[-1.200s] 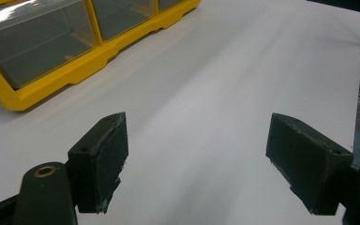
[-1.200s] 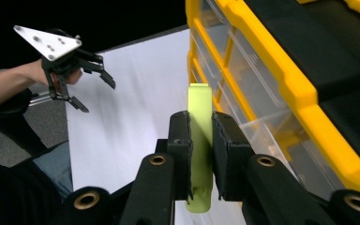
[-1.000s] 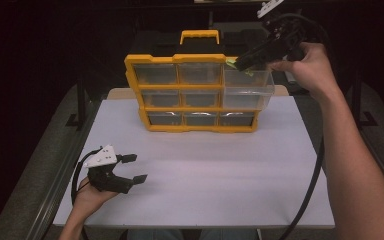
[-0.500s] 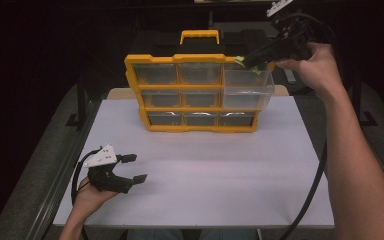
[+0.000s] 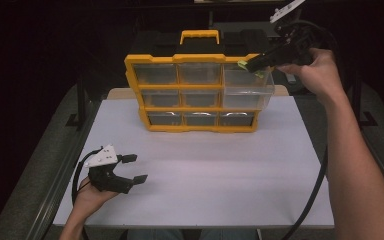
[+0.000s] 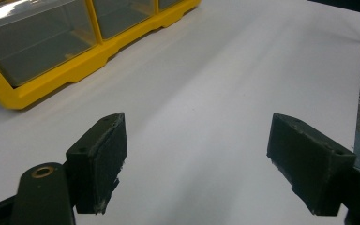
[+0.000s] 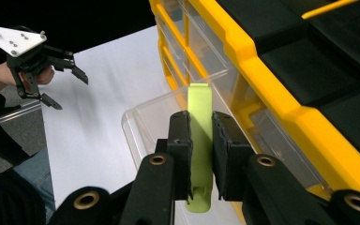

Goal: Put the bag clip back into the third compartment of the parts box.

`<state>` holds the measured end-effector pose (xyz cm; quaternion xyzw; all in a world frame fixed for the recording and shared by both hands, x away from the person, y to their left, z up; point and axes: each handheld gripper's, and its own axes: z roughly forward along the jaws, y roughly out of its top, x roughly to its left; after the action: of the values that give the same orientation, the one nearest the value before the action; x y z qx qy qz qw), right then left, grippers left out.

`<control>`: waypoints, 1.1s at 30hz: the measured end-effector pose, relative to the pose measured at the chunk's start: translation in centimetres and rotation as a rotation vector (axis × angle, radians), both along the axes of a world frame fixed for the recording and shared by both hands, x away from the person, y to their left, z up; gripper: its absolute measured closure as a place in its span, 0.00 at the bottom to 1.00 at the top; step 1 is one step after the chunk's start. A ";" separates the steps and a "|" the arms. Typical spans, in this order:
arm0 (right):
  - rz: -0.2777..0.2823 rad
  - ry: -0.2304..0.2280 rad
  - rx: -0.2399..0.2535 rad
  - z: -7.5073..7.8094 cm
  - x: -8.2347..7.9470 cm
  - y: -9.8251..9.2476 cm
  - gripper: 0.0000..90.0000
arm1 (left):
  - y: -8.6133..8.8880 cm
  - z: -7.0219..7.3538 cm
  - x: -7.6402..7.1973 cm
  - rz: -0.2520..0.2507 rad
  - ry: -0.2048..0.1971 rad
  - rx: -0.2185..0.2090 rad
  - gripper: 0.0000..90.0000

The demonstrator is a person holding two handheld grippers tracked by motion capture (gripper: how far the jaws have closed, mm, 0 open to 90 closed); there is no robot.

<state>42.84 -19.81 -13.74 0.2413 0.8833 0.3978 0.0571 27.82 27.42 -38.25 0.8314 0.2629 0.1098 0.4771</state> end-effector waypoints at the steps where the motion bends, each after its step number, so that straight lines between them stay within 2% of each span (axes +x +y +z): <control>1: 0.000 0.000 0.000 -0.1 0.0 -0.1 0.86 | 0.0 0.0 0.0 0.000 0.001 0.001 0.23; 21: -0.005 0.018 -0.015 -2.0 0.0 -0.3 0.86 | 0.0 0.0 0.0 -0.002 0.006 0.007 0.23; 33: 0.004 0.024 -0.031 -2.5 0.1 0.2 0.86 | -0.1 -0.1 0.1 -0.004 0.009 0.010 0.22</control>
<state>42.93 -19.64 -16.25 0.2432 0.8905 0.3813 0.0493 27.91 27.36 -38.32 0.8347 0.2627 0.1066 0.4722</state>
